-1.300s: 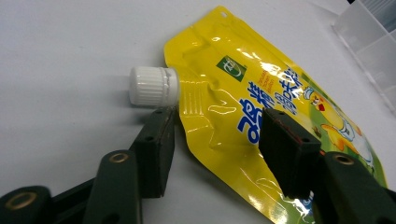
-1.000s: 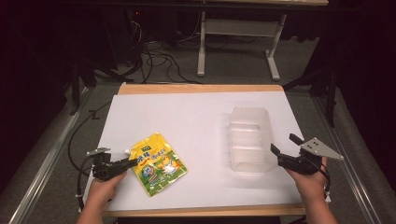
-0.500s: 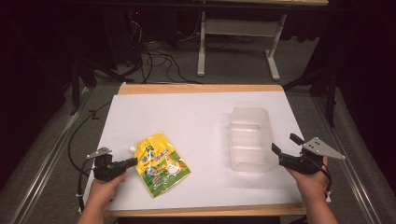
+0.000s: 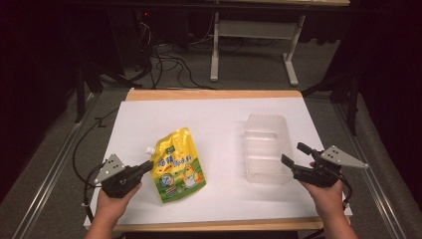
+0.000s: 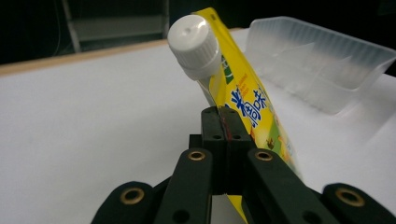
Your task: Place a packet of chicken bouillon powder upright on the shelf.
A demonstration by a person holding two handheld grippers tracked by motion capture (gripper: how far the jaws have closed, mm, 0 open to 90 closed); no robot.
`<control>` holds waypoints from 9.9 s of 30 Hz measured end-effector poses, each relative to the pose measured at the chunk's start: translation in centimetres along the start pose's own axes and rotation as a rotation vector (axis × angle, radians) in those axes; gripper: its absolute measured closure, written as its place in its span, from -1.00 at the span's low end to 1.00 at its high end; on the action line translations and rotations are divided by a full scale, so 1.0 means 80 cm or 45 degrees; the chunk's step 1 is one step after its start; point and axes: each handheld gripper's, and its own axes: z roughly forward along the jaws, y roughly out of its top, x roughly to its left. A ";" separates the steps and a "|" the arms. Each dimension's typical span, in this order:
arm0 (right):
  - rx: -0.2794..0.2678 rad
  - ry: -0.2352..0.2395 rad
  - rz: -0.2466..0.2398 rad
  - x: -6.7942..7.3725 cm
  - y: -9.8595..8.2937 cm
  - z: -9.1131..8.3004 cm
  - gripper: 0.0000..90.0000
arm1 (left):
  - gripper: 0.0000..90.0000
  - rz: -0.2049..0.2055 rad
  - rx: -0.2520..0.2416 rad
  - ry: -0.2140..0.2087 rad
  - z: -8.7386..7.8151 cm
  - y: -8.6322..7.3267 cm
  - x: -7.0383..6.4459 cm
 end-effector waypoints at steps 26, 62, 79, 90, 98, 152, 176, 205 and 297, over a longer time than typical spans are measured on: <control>0.176 0.474 -0.034 0.146 0.035 0.132 -0.64 | 1.00 0.200 -0.058 -0.104 -0.008 0.014 -0.029; 0.270 0.683 -0.077 0.186 0.037 0.205 0.54 | 0.96 0.142 -0.047 -0.075 -0.007 0.006 -0.019; 0.244 0.801 -0.164 0.190 0.031 0.196 1.00 | 0.20 0.048 -0.024 -0.004 0.000 0.000 -0.010; 0.220 0.778 -0.138 0.191 0.033 0.189 1.00 | -0.24 -0.008 -0.004 0.039 -0.005 -0.006 0.001; 0.162 0.746 -0.129 0.188 0.045 0.177 1.00 | -0.27 -0.074 0.039 0.088 -0.005 -0.022 0.021; -0.035 0.442 -0.145 0.048 0.145 0.073 1.00 | -0.41 -0.024 0.159 0.205 0.008 -0.047 0.023; -0.056 0.222 -0.102 -0.053 0.136 0.040 1.00 | -0.42 -0.071 0.112 0.198 0.002 -0.048 0.018; -0.019 0.216 -0.067 -0.102 0.129 0.086 1.00 | -0.42 -0.087 0.098 0.224 -0.008 -0.054 0.022; 0.090 0.112 0.029 -0.112 0.069 0.127 1.00 | -0.41 -0.033 0.135 0.213 -0.007 -0.055 0.019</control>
